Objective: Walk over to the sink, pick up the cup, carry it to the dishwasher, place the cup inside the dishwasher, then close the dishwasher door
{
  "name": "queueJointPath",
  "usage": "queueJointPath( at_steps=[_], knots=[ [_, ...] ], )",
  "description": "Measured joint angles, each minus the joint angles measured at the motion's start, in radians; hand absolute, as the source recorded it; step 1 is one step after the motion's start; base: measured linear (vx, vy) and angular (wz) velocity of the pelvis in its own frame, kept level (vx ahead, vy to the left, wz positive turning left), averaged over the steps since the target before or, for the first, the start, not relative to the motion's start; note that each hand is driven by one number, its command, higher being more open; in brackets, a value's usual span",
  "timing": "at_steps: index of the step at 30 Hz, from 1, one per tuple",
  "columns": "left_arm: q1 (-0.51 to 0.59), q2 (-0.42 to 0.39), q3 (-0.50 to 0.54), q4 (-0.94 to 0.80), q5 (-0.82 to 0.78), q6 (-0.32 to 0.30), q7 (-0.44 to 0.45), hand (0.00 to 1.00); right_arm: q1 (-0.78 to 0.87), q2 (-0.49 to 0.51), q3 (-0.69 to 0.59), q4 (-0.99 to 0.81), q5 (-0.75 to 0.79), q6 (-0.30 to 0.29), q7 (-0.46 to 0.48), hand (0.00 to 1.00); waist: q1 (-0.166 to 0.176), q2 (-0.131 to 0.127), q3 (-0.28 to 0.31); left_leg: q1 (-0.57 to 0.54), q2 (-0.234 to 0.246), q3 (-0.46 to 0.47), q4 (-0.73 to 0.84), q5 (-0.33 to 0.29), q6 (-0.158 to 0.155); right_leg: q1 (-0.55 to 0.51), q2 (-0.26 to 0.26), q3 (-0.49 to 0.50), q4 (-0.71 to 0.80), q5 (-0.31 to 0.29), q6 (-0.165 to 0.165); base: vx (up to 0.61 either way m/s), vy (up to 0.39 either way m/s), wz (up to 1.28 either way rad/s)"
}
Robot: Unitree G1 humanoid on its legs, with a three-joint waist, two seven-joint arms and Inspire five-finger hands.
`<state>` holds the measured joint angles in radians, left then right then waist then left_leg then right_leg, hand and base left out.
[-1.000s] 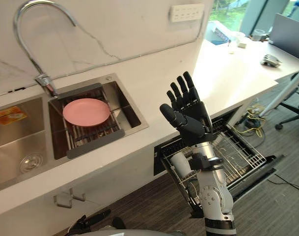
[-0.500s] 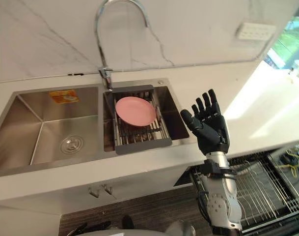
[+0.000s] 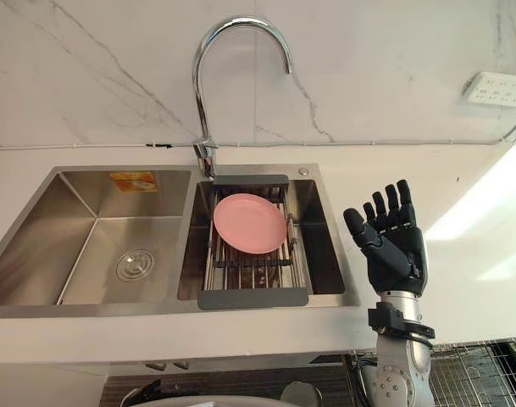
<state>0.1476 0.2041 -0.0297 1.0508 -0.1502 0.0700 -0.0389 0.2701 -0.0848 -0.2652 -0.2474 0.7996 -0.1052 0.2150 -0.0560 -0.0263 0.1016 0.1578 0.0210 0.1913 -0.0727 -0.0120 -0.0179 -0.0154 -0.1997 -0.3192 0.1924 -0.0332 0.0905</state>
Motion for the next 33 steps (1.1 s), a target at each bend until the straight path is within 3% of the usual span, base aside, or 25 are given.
queueJointPath(
  at_steps=[5,9,13,16,21,25,33],
  knots=[
    [-0.001,-0.002,0.002,-0.011,-0.107,0.053,0.011,1.0,-0.053,-0.024,0.031,0.001,-0.001,0.0,-0.073,1.0,0.021,0.0,0.002,-0.027,0.012,0.007,0.025,-0.012,-0.007,0.003,0.001,-0.025,-0.013,0.002,-0.002,-0.04,-0.017,0.13],
    [0.0,-0.008,0.003,-0.034,-0.151,0.062,0.012,1.0,-0.081,-0.034,0.038,0.004,-0.026,0.01,-0.18,1.0,0.041,0.008,0.011,-0.063,0.065,0.114,0.113,-0.034,-0.017,0.03,0.021,-0.053,-0.077,0.025,-0.008,-0.02,-0.029,0.1],
    [0.001,-0.017,0.002,-0.047,-0.127,0.045,0.051,1.0,-0.095,-0.044,0.04,0.01,-0.213,0.051,-0.225,1.0,0.045,0.017,0.017,-0.072,0.088,0.15,0.128,-0.044,-0.028,0.032,0.054,-0.029,-0.128,0.057,-0.017,0.03,-0.046,-0.27],
    [0.002,-0.017,-0.006,-0.062,-0.104,0.048,0.072,1.0,-0.093,-0.102,0.036,0.015,-0.352,0.091,-0.195,1.0,0.037,0.018,0.025,-0.053,0.094,0.176,0.127,-0.049,-0.035,0.051,0.061,-0.014,-0.145,0.064,-0.015,0.03,-0.016,-0.18],
    [0.001,-0.008,-0.005,-0.063,-0.108,0.077,0.048,1.0,-0.099,-0.201,0.041,0.015,-0.491,0.121,-0.057,1.0,0.04,0.009,0.031,-0.036,0.093,0.177,0.122,-0.052,-0.04,0.08,0.063,-0.02,-0.166,0.07,-0.011,-0.01,0.003,0.03],
    [0.001,-0.009,0.002,-0.06,-0.103,0.074,0.031,1.0,-0.106,-0.224,0.093,0.015,-0.567,0.157,0.021,1.0,0.044,0.007,0.032,-0.024,0.093,0.174,0.112,-0.053,-0.041,0.103,0.064,-0.032,-0.18,0.073,-0.01,-0.02,-0.002,0.06],
    [0.0,-0.009,0.002,-0.06,-0.104,0.087,0.031,1.0,-0.115,-0.236,0.207,0.015,-0.683,0.191,0.073,1.0,0.058,0.004,0.029,-0.006,0.083,0.159,0.096,-0.049,-0.042,0.138,0.063,-0.051,-0.211,0.078,-0.003,0.02,0.001,0.07]
  ],
)
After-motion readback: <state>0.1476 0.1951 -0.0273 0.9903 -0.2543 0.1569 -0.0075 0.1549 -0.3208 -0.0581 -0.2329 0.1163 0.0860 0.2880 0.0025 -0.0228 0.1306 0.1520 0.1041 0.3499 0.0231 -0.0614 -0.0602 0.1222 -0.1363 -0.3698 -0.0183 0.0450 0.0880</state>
